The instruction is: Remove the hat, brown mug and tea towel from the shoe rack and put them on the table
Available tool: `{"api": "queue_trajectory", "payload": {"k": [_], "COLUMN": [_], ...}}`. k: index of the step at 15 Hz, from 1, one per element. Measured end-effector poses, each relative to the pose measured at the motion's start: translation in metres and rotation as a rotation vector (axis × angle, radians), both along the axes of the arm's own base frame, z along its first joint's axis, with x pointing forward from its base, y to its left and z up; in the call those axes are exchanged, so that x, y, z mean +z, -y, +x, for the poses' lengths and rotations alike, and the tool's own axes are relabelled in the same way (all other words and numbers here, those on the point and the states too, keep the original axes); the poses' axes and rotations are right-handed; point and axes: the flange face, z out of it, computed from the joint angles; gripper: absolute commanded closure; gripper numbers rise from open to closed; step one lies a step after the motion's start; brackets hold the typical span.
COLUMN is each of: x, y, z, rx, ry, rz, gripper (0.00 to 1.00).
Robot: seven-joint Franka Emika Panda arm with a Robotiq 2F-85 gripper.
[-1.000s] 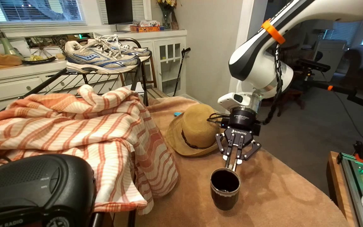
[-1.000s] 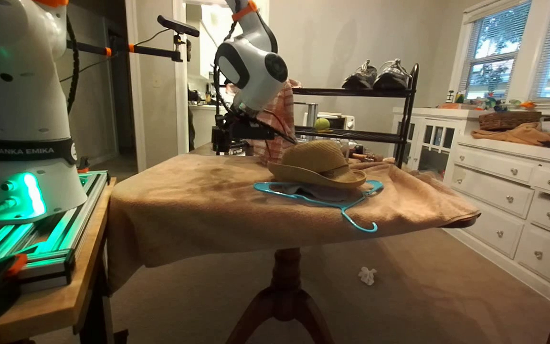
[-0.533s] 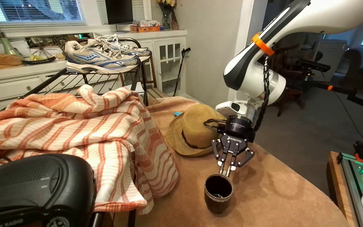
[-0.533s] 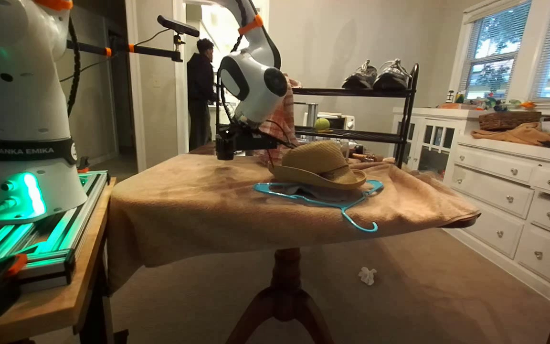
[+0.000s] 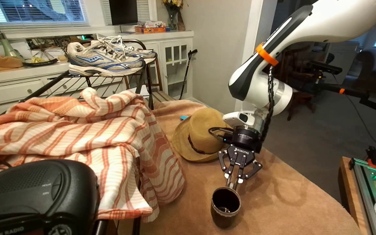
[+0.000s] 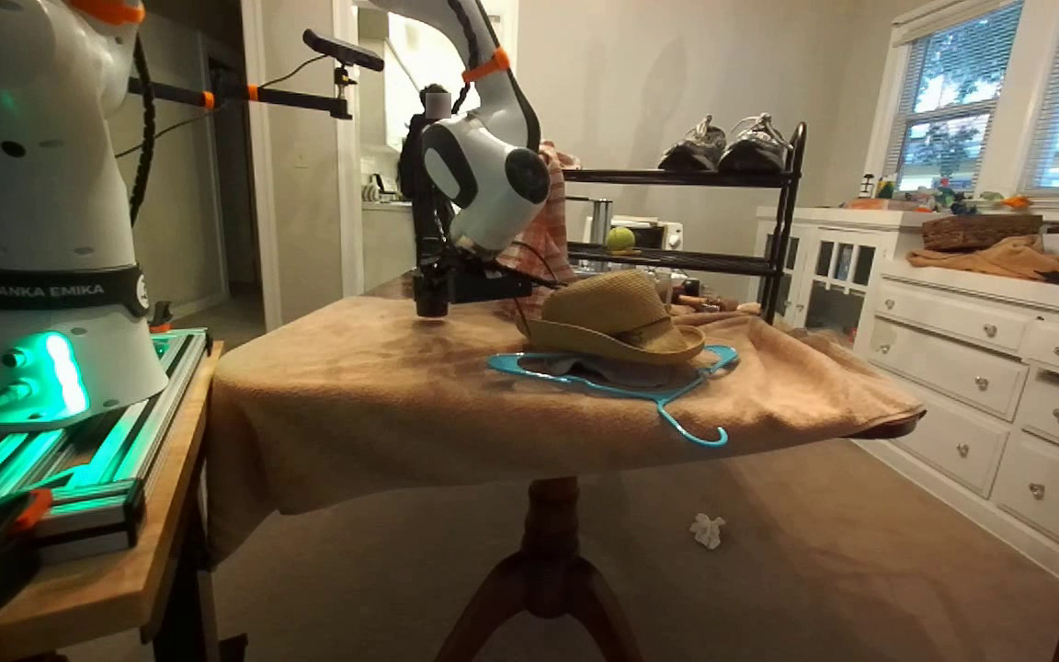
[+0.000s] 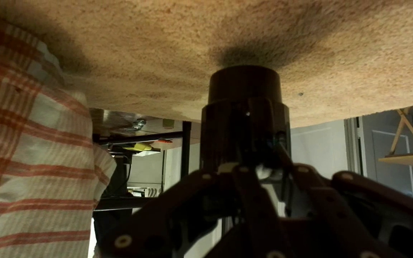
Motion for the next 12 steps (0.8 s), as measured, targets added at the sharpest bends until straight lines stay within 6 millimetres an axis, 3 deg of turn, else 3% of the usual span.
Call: {"api": "queue_trajectory", "payload": {"k": [4,5,8,9,12], "x": [-0.0072,-0.0084,-0.0104,-0.0106,-0.0102], "y": [-0.0002,-0.0002,-0.0008,-0.0012,-0.0022], "z": [0.0000,-0.0001,-0.0005,-0.0004,0.0001], "rx": [0.014,0.015,0.016,0.017,0.020], "ry": [0.009,0.008,0.005,0.005,0.006], "rz": [0.002,0.003,0.002,0.001,0.001], "gripper": [0.96,0.91,0.54,0.54,0.32]}}
